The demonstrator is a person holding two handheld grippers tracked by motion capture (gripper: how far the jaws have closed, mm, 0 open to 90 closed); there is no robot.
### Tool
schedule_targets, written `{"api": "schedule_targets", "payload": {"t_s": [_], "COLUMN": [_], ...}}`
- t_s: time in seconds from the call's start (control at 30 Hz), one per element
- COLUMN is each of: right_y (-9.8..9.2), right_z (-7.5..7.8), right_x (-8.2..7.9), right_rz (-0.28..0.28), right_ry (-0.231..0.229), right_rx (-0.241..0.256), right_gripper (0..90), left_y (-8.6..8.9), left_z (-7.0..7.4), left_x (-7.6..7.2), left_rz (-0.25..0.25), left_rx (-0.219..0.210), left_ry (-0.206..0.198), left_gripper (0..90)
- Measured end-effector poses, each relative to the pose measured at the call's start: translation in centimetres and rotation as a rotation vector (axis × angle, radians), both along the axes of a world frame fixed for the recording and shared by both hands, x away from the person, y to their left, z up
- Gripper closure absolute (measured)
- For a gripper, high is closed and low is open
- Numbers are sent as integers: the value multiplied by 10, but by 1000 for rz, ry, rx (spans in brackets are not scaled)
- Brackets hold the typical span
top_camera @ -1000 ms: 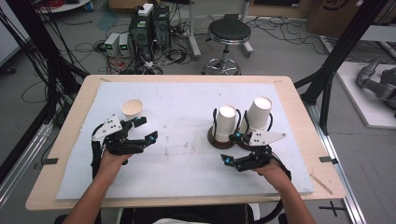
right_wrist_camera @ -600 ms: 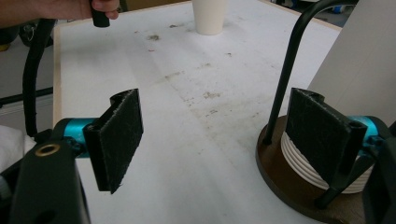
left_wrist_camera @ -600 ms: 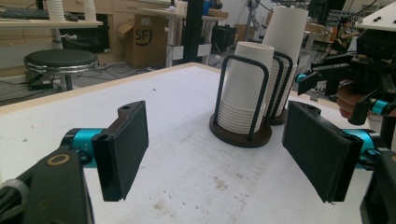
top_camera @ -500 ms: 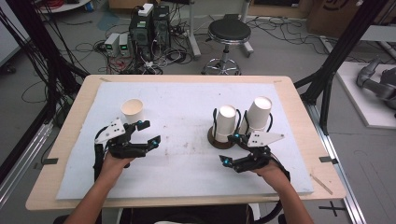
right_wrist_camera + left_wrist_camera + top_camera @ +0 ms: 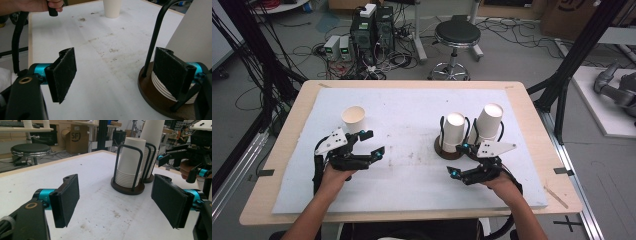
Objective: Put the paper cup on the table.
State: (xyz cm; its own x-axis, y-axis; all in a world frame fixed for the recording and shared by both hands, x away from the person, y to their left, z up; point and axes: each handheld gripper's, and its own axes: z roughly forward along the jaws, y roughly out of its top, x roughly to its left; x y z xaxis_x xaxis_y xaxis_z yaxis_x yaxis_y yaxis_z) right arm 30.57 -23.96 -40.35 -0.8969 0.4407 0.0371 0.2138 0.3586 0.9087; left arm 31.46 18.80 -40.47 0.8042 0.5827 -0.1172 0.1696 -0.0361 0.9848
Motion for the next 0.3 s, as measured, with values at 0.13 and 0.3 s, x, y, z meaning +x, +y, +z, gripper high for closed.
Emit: {"api": "schedule_targets", "payload": {"t_s": [0.13, 0.3], "right_y": [-2, -4], "right_z": [0, 0], "right_x": [0, 1], "right_rz": [-4, -9], "right_ry": [-6, -6], "right_rx": [0, 6], "right_gripper": [199, 199], "left_y": [0, -2], "left_z": [0, -2], "left_x": [1, 4], "left_rz": [0, -1], "left_rx": [2, 1], "left_ry": [-2, 7], "left_gripper": [229, 229]}}
